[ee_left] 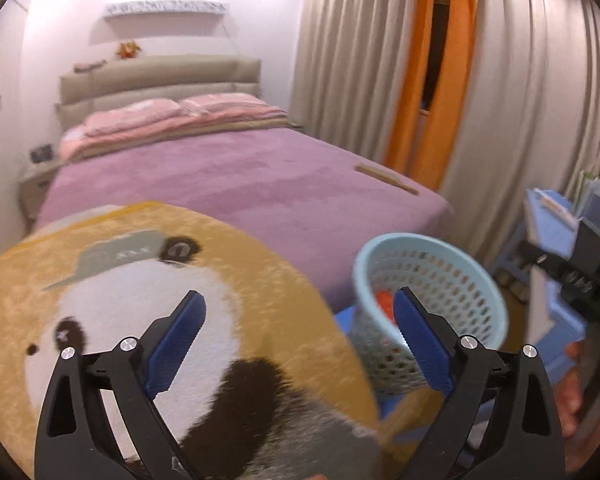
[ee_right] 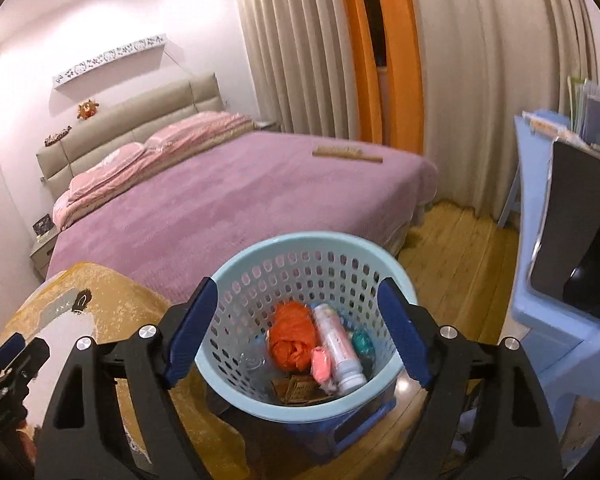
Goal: Collect trash
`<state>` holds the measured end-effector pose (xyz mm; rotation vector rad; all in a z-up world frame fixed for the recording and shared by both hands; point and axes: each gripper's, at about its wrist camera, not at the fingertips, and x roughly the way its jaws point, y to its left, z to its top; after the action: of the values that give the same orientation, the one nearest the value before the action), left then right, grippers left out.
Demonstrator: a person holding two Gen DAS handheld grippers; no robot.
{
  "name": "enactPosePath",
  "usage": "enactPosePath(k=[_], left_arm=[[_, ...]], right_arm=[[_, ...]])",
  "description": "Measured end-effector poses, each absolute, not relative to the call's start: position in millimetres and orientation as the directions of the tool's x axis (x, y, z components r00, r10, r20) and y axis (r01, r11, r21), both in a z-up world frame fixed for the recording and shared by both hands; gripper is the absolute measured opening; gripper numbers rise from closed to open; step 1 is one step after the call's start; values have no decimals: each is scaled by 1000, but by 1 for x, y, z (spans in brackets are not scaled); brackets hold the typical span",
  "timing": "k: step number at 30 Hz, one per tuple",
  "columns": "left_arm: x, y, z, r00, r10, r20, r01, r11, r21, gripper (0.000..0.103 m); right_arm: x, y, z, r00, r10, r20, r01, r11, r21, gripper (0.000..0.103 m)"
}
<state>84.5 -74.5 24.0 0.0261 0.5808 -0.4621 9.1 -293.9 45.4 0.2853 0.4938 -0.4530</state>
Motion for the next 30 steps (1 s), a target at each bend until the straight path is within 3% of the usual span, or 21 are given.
enactPosePath(k=[5, 9, 13, 30], left_arm=[[78, -69, 22, 811, -337, -479, 382, 924, -4, 93], [70, -53, 16, 904, -255, -344, 278, 960, 19, 95], [67, -43, 21, 921, -250, -300, 265, 964, 8, 95], [67, -31, 16, 880, -319, -352, 317, 946, -65, 95]], right_arm=[[-9, -285, 56, 810, -395, -433, 495, 857, 144, 84], [-19, -277, 54, 816, -414, -402, 495, 861, 117, 84], [-32, -267, 51, 821, -448, -354, 511, 853, 104, 84], [-28, -231, 42, 847, -427, -316, 459, 888, 32, 84]])
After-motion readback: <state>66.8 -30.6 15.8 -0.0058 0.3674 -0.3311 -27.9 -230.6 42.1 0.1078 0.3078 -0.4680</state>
